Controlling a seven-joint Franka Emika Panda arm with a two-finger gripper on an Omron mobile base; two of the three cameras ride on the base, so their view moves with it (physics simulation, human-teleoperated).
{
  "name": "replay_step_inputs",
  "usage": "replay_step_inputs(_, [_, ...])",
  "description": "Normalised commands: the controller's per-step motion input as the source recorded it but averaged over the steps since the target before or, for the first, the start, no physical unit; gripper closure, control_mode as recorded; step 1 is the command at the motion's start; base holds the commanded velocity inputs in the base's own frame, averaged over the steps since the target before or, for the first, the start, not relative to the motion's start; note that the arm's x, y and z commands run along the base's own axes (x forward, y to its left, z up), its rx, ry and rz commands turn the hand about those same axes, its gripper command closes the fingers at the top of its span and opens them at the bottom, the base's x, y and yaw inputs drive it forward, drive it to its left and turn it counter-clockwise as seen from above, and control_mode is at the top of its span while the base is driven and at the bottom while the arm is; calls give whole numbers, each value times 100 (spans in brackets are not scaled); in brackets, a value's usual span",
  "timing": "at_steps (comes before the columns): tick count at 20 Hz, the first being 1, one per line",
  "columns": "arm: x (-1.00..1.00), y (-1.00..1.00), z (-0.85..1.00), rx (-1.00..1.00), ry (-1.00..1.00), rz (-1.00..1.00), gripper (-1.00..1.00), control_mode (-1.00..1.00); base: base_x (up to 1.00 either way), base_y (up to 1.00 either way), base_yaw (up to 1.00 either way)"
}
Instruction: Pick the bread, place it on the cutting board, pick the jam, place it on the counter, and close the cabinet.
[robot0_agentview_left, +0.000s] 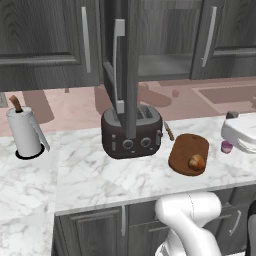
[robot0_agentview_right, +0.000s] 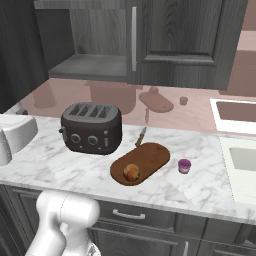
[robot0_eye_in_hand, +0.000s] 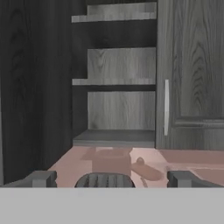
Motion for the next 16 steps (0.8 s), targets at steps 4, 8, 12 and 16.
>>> replay_step_inputs(4, [-39,28,0,0,0,-6,-100,-100,0,0,0])
replay_step_inputs(8, [-43,32,0,0,0,-7,-100,-100,0,0,0])
replay_step_inputs(12, [-42,26,0,0,0,-5,-100,-100,0,0,0])
replay_step_inputs(16, [-32,17,0,0,0,-1,-100,-100,0,0,0])
